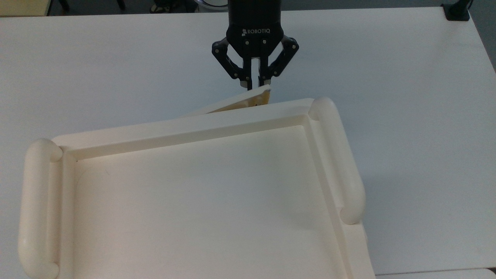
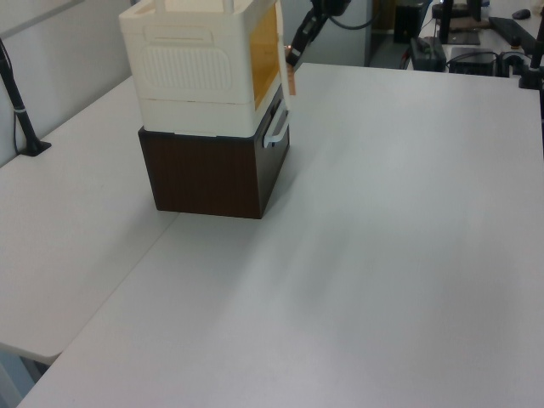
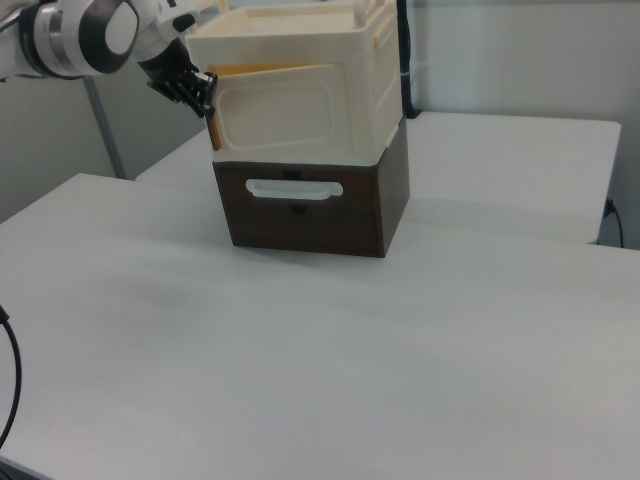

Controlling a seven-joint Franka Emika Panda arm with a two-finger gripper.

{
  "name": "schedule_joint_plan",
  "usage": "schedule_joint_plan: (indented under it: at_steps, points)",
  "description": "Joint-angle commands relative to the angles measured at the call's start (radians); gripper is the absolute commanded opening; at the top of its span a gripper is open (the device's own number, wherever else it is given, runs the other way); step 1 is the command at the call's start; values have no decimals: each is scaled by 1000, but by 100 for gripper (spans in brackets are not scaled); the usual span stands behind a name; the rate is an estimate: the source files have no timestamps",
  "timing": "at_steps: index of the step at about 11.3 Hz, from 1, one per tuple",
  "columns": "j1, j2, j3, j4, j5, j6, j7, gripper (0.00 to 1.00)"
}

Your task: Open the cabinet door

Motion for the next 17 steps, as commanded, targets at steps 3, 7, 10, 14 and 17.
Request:
schedule_joint_plan:
  at_steps: [3, 7, 10, 14, 17]
  points:
    - [-155, -191, 2, -128, 65, -328, -128, 100]
    - [-267, -241, -6, -120, 64, -621, -255, 100]
    - [-289, -245, -9, -120, 58, -663, -255, 100]
    - [-289, -239, -10, -119, 50, -664, -255, 100]
    - [-289, -237, -10, -119, 39, -657, -255, 100]
